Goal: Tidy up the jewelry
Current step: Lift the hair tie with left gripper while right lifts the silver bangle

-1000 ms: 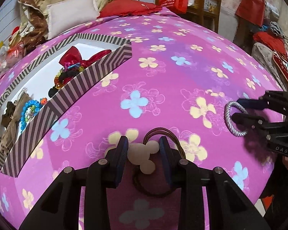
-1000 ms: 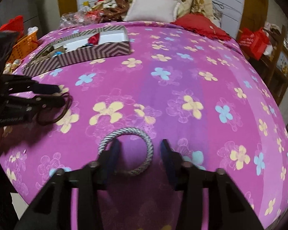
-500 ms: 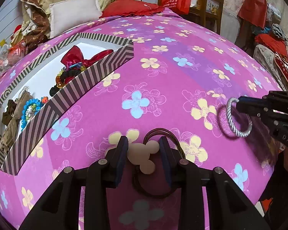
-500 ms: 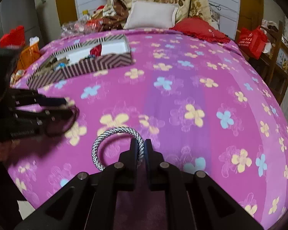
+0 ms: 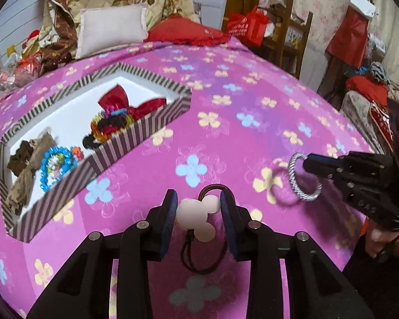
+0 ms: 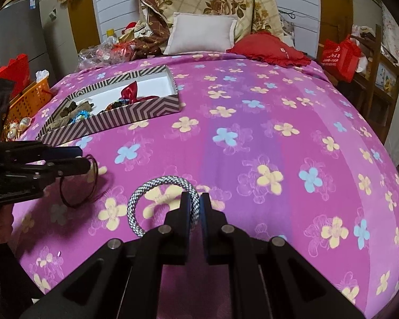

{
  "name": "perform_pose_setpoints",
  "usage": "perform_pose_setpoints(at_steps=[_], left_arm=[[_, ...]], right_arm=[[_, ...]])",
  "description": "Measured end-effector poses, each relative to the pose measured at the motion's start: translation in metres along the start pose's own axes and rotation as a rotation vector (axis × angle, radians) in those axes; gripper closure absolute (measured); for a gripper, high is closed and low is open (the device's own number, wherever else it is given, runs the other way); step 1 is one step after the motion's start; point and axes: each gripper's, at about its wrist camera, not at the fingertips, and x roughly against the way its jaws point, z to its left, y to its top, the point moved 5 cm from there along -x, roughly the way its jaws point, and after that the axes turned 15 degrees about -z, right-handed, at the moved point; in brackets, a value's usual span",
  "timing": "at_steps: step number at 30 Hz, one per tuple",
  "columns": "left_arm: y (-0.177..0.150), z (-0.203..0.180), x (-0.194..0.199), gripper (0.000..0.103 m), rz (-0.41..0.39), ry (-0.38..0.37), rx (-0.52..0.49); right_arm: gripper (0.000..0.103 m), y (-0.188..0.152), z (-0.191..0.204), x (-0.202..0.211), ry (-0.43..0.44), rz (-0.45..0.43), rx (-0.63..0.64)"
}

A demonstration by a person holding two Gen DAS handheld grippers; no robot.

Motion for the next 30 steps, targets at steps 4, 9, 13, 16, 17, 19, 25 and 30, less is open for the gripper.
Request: perform_pose_setpoints(at_steps=[4, 9, 13, 16, 17, 19, 25, 30], left_arm=[[0.005, 0.005, 0.006, 0.074, -0.014, 0.006, 0.009], [0.013, 0.019, 0.015, 0.074, -0.044, 0.03, 0.04], [0.021, 0.034, 0.027, 0.074, -0.08, 0.05, 0.072], [0.025, 0.044, 0.035, 0.074, -0.103, 0.073, 0.085], [0.026, 0.048, 0.037, 0.074, -0.111, 0.082, 0.093], [0.028, 0.055, 0.041, 0.074, -0.125, 0.096, 0.108], [0.03, 0.074, 0.05, 0.074, -0.148, 0.127, 0.152], [0.03, 0.081, 0.051, 0.074, -0.155, 0.153, 0.168]], right_arm=[[0.096, 0.006, 0.004, -0.001, -0.017, -0.015, -0.008], [0.096, 0.014, 0.013, -0.003, -0.028, -0.036, -0.025], [0.096, 0.017, 0.025, -0.006, -0.023, -0.038, -0.01], [0.096, 0.018, 0.033, -0.01, -0.028, -0.04, -0.004], [0.096, 0.019, 0.035, -0.01, -0.03, -0.042, -0.005], [0.096, 0.021, 0.037, -0.011, -0.047, -0.049, -0.008], [0.096, 0.023, 0.036, -0.015, -0.087, -0.04, -0.028], [0.096, 0.025, 0.033, -0.016, -0.106, -0.045, -0.037]])
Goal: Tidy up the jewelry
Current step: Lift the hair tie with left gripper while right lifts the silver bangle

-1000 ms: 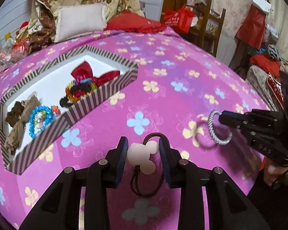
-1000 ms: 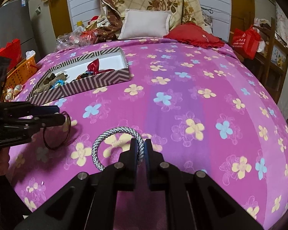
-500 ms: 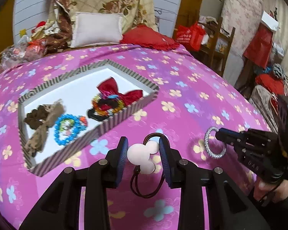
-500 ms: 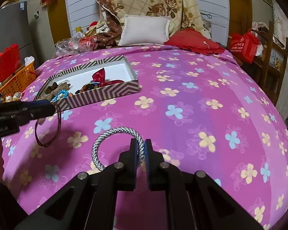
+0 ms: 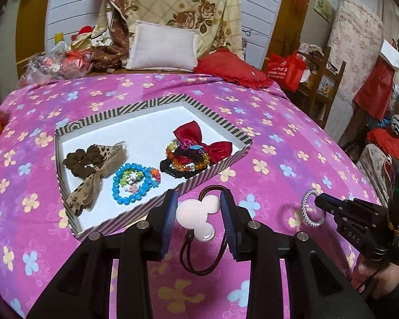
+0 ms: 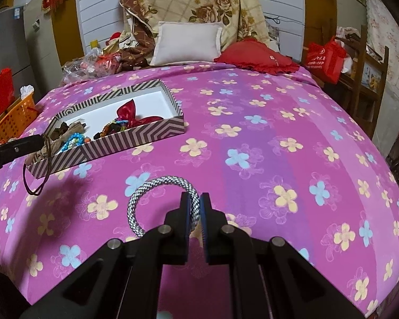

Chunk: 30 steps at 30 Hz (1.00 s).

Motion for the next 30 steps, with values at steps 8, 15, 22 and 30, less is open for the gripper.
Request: perform_pose_setpoints(at_steps=[8, 15, 22, 30], left_arm=[[-0.001, 0.001, -0.001, 0.074, 0.002, 0.009, -0.001], [-0.001, 0.001, 0.0, 0.074, 0.0, 0.009, -0.002], [0.003, 0.005, 0.003, 0.074, -0.015, 0.019, 0.013], [0.013, 0.018, 0.005, 0.074, -0.041, 0.052, 0.048]], right_arm=[[0.096, 0.0, 0.003, 0.0, -0.006, 0.002, 0.023], [0.096, 0.0, 0.003, 0.0, -0.004, 0.004, 0.025], [0.096, 0.001, 0.006, -0.001, -0.003, 0.001, 0.026], [0.096, 0.005, 0.011, -0.003, 0.009, -0.001, 0.017]])
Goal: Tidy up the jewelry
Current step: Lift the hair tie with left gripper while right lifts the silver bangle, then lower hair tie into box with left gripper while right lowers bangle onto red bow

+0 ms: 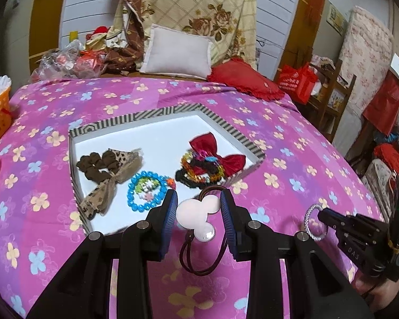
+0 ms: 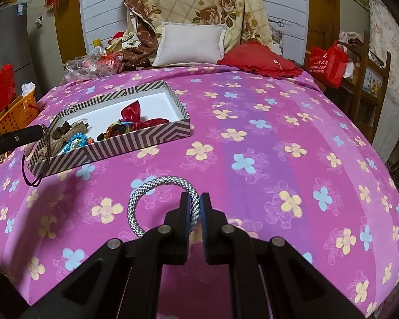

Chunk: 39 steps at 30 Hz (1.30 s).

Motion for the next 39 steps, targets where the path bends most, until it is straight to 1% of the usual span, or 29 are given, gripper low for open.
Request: perform_pose_setpoints(at_steps=[4, 12, 21, 25, 28, 31, 33, 34, 36, 37, 39], left_arm=[[0.007, 0.008, -0.002, 0.074, -0.015, 0.015, 0.015], [0.023, 0.024, -0.013, 0.074, -0.05, 0.067, 0.038], [0.03, 0.04, -0.034, 0.074, -0.058, 0.099, 0.063], [0.033, 0.042, -0.043, 0.074, -0.081, 0.119, 0.072], [0.034, 0.048, -0.052, 0.074, -0.089, 0.142, 0.086], [0.032, 0.055, -0.063, 0.074, -0.078, 0.163, 0.095], [0.03, 0.062, -0.069, 0.074, -0.074, 0.194, 0.098], [0.028, 0.064, -0.071, 0.074, -0.07, 0.206, 0.103], [0.027, 0.067, -0.075, 0.074, -0.063, 0.211, 0.114], [0.026, 0.069, -0.076, 0.074, -0.064, 0.228, 0.107], [0.026, 0.071, -0.078, 0.074, -0.066, 0.245, 0.09]], right_arm=[[0.096, 0.013, 0.005, -0.001, 0.027, -0.021, -0.025], [0.096, 0.057, 0.019, -0.017, 0.081, -0.08, -0.049], [0.096, 0.1, 0.035, -0.053, 0.118, -0.12, -0.076], [0.096, 0.115, 0.044, -0.073, 0.139, -0.146, -0.096], [0.096, 0.117, 0.049, -0.085, 0.145, -0.164, -0.096], [0.096, 0.111, 0.055, -0.101, 0.172, -0.167, -0.095], [0.096, 0.104, 0.058, -0.117, 0.221, -0.131, -0.127], [0.096, 0.1, 0.059, -0.121, 0.235, -0.132, -0.129], [0.096, 0.094, 0.059, -0.132, 0.21, -0.12, -0.123], [0.096, 0.091, 0.058, -0.137, 0.212, -0.108, -0.136], [0.096, 0.087, 0.055, -0.145, 0.22, -0.115, -0.176]])
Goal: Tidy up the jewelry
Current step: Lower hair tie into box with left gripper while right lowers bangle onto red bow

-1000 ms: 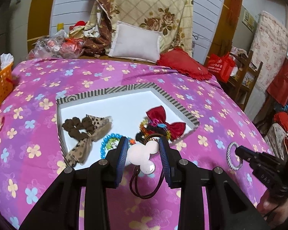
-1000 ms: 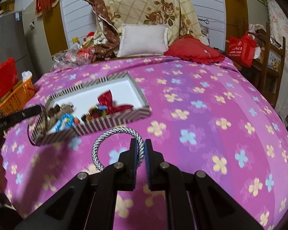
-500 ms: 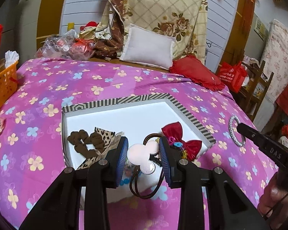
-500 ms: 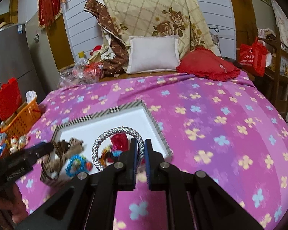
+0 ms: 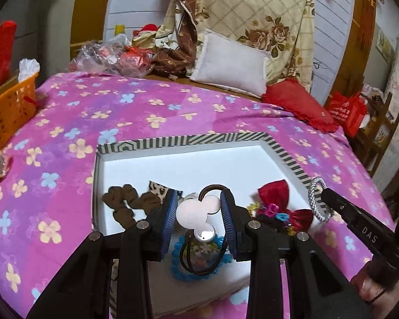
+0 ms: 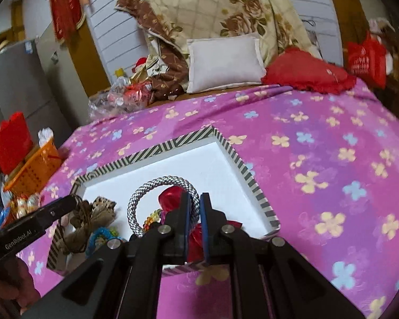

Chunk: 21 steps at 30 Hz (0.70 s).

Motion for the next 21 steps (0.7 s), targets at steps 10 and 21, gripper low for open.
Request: perform_pose_setpoints(at_steps=[10, 21], left_arm=[[-0.016, 0.007, -0.012, 0.074, 0.036, 0.04, -0.023], [-0.027, 0.001, -0.015, 0.074, 0.068, 0.062, -0.071]], right_arm=[[0.096, -0.013, 0.013, -0.014, 0.041, 0.029, 0.058], [0.096, -0.024, 0.02, -0.018, 0.04, 0.066, 0.107]])
